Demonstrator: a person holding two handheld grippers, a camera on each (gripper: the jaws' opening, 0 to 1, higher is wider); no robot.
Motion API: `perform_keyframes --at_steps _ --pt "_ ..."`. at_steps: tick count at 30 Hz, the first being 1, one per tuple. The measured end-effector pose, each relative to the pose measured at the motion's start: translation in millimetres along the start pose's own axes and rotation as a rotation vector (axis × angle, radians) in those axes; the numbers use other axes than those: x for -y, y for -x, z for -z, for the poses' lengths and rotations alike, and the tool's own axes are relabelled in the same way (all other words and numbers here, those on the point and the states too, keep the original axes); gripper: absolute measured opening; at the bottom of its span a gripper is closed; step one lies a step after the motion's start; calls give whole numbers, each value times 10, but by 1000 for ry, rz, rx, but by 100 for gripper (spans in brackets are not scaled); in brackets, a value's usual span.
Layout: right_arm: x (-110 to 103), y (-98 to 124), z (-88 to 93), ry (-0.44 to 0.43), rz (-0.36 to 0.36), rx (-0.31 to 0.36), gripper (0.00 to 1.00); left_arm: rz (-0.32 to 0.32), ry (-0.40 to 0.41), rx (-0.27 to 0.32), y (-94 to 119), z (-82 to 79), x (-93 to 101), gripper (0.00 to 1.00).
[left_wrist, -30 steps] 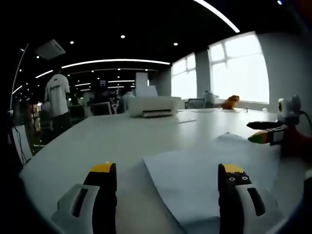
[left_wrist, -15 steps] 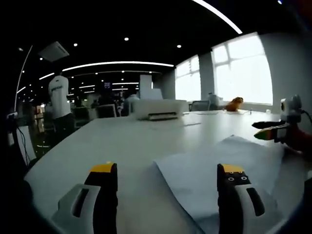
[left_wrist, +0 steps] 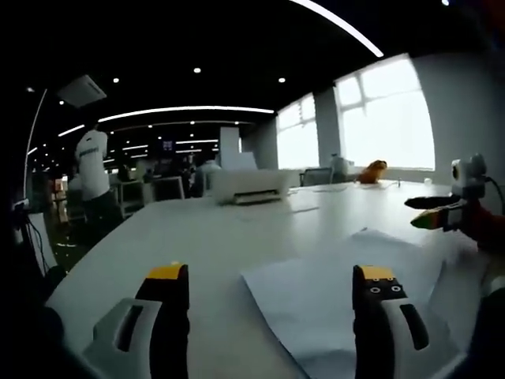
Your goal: Organize the stack of printing papers by aligning and flattening the scattered papers on the table
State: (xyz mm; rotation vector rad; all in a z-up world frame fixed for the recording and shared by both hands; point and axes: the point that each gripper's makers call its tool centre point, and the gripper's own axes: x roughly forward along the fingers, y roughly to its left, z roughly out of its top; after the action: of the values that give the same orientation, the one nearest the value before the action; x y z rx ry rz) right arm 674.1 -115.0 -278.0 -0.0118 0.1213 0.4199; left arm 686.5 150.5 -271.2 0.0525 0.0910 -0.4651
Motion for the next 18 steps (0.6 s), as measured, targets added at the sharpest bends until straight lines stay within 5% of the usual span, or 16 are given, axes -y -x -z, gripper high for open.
perform_keyframes --at_steps 18 --pt "-70 376 -251 -18 -47 11 90 51 10 -2 330 -229 180 91"
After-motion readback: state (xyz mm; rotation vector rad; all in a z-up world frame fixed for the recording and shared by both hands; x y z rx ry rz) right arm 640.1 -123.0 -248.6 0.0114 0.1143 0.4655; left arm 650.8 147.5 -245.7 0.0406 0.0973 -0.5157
